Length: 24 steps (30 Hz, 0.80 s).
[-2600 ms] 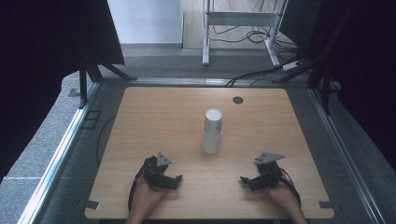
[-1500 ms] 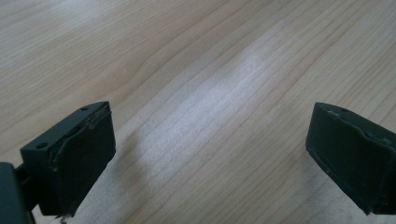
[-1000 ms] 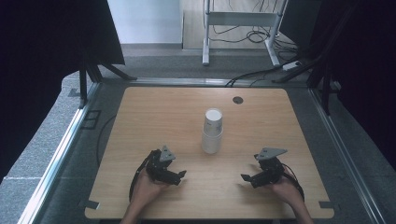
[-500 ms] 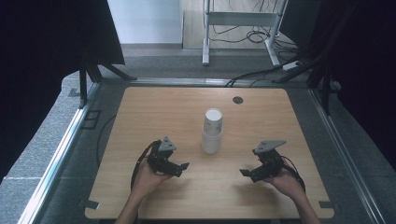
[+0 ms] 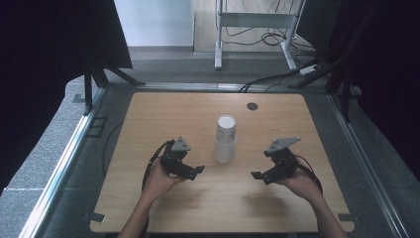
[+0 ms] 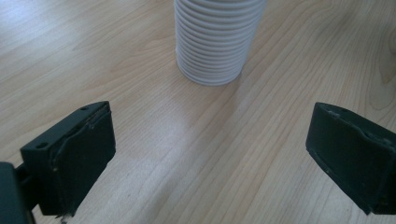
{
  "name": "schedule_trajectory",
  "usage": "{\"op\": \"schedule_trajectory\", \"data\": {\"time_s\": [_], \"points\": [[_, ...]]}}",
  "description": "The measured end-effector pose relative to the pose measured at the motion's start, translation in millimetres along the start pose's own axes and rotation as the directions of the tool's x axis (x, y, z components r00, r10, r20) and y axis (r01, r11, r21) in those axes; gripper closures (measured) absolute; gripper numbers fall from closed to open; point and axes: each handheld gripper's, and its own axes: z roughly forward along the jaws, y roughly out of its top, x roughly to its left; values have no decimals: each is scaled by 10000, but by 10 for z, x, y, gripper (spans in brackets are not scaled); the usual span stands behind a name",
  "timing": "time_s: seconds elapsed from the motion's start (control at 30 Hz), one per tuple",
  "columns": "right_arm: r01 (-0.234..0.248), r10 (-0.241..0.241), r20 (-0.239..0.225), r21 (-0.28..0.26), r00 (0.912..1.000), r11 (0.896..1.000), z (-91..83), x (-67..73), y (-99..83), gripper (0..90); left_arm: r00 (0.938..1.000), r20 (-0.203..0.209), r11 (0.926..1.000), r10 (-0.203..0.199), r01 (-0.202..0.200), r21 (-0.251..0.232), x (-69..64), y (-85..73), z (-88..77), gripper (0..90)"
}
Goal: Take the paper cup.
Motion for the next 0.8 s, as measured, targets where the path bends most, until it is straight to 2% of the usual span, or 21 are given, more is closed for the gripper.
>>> {"op": "schedule_trajectory", "data": {"time_s": [0.33,0.47,0.6,0.8], "points": [[301,-301,-31,229,9995,9993,-37,-25,203,25,9996,103,9996,256,-257,67,17,138,46,0],[357,-354,-129,269,9993,9990,-37,-49,290,32,9997,165,9998,190,-191,57,32,193,61,0],[386,-377,-291,314,9989,9988,-45,-78,370,39,9988,352,9994,352,-353,16,37,286,89,0],[504,-487,-399,446,9980,9977,-52,-101,485,41,9977,291,9981,611,-613,72,20,363,142,0]]}}
